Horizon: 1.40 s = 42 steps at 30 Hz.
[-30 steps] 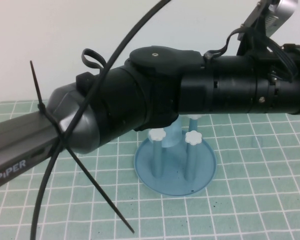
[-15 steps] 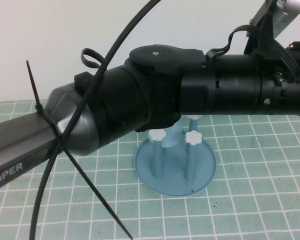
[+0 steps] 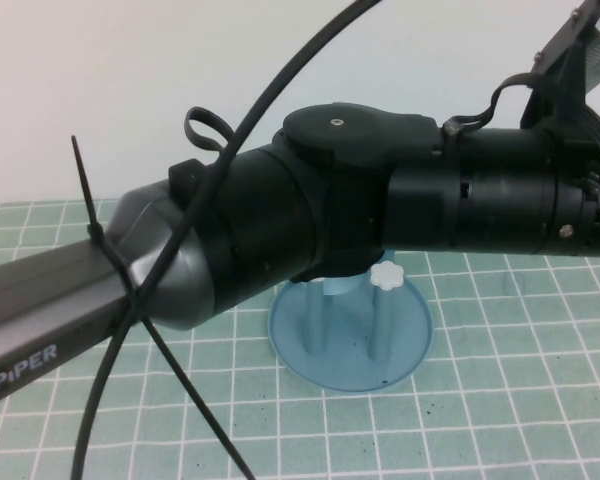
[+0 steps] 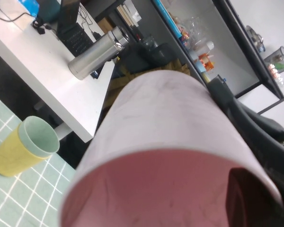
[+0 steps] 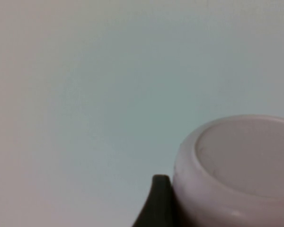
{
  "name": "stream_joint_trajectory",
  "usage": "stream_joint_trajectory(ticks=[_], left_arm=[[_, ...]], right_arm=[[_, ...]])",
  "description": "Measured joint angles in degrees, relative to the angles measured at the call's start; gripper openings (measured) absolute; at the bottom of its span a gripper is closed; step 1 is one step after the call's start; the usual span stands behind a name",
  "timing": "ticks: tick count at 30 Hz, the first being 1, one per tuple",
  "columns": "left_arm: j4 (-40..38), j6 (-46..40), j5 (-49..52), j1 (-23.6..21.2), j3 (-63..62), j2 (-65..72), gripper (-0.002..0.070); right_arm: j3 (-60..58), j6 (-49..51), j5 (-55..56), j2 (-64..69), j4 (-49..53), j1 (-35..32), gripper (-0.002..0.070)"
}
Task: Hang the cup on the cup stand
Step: Adjust the cup with two arms
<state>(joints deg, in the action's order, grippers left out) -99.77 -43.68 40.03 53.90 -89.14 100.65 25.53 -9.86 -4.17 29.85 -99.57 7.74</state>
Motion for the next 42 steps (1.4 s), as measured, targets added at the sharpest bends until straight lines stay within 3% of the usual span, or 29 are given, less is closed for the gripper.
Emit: stream_joint_trajectory(ticks=[12,16,22,29,32,35,42], left_arm=[[0.1,-6.6,1.8,-0.1,0.0,0.0,0.003],[0.4,-7.0,4.0,-0.6,0.0,0.0,0.0143],[0.5,-8.1,11.3,-3.3,0.0,0.0,0.0398],[0.8,-9.0,24.7,-10.6,0.0,0.0,0.044],[0.9,-9.4,28.9,-13.5,0.0,-0.3,0.0435],[0.9,-9.7,29.5,-15.9,0.0,-1.5,0.0375],[0.9,-16.5,29.5,-19.3,0.0,-7.3,0.0054]], right_arm=[[0.4,-3.9,0.3,0.0,0.0,0.0,0.0607],[0.5,-4.2,0.4,0.0,0.0,0.0,0.0603],[0.5,-6.7,2.1,0.0,0.0,0.0,0.0603],[1.9,-11.8,4.2,0.0,0.0,0.0,0.0601],[2.1,-17.2,4.2,0.0,0.0,0.0,0.0601],[2.1,-21.3,4.2,0.0,0.0,0.0,0.0601],[2.1,-33.0,1.1,0.0,0.0,0.0,0.0601]])
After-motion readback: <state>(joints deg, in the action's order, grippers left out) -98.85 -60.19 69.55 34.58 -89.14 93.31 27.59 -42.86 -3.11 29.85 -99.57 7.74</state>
